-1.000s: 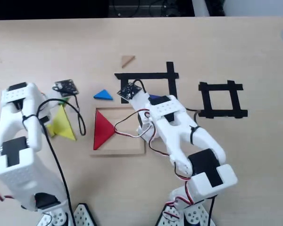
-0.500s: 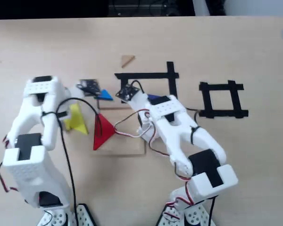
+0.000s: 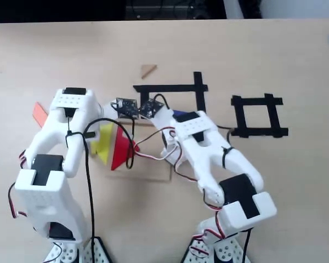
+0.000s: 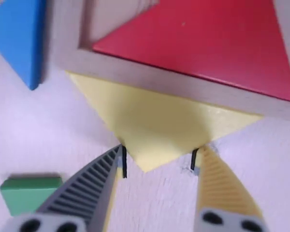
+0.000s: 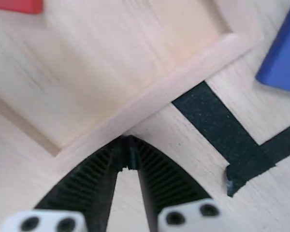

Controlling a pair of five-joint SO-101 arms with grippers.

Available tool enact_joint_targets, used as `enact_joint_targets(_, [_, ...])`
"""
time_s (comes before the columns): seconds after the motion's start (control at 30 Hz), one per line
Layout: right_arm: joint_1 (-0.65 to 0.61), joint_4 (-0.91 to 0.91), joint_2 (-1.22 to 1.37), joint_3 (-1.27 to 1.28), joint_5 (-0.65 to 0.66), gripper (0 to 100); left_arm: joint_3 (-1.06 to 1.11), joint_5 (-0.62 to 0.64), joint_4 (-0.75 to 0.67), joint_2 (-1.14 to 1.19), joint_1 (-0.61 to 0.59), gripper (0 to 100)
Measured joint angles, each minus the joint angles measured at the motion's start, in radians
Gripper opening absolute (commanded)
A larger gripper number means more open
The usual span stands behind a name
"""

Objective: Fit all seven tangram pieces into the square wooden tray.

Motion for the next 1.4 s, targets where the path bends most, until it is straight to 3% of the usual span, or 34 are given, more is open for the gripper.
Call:
enact_joint_targets(0.37, [0.003, 0.000, 0.000, 0.002, 0.002, 1.1, 0.023, 0.002, 0.049, -0.038, 0.034, 19])
enact_joint_targets(0.57, [0.003, 0.000, 0.000, 0.002, 0.002, 1.1, 0.069, 0.043, 0.063, -0.215, 0.129, 20])
enact_joint_targets(0.7, [0.003, -0.012, 0.000, 0.000, -0.003, 1.1, 0.190, 0.120, -0.021, -0.272, 0.207, 20])
enact_joint_targets(1.0, [0.005, -0.015, -0.002, 0.000, -0.003, 1.1, 0.293, 0.207, -0.069, -0.405, 0.222, 20])
enact_joint_targets(1.2, [-0.008, -0.021, 0.000, -0.002, -0.002, 1.1, 0.292, 0.215, -0.118, -0.477, 0.115, 19])
enact_joint_targets(1.4, [-0.006, -0.023, 0.000, -0.002, -0.003, 1.1, 0.284, 0.272, -0.247, -0.477, -0.094, 19])
